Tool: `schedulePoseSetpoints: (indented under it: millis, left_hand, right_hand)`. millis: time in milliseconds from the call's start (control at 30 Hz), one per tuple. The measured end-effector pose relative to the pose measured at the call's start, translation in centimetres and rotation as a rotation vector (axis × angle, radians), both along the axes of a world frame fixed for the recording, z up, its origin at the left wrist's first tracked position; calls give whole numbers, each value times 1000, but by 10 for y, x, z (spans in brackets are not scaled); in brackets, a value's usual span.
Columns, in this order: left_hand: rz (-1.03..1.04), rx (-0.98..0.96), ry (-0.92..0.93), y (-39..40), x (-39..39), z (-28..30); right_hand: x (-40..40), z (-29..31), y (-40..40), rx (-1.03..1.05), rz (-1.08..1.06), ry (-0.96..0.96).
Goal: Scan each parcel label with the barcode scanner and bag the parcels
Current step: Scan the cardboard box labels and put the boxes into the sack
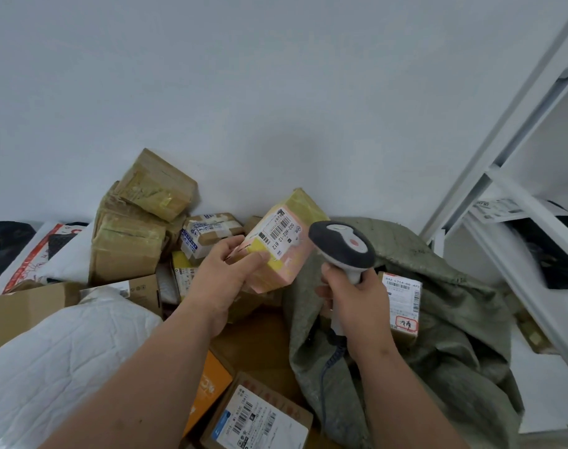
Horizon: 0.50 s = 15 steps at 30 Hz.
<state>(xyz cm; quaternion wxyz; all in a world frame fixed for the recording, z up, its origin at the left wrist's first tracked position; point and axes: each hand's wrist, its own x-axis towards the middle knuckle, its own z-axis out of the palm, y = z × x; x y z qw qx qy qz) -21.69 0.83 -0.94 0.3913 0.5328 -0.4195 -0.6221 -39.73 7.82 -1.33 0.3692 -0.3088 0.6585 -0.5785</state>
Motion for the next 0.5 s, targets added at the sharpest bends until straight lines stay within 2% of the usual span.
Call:
schedulePoseSetpoints:
  millis: [100, 233, 500]
  left_hand:
    - [-83, 19, -4, 3, -18, 4]
    - [-206, 53, -102, 8, -48, 6]
    - [-557, 26, -379, 10, -117, 0]
  right_hand:
    - [-13, -7, 0, 12, -134, -96]
    - [-30, -16, 6, 32, -241, -248]
    - [-75, -33, 16, 61, -382, -258]
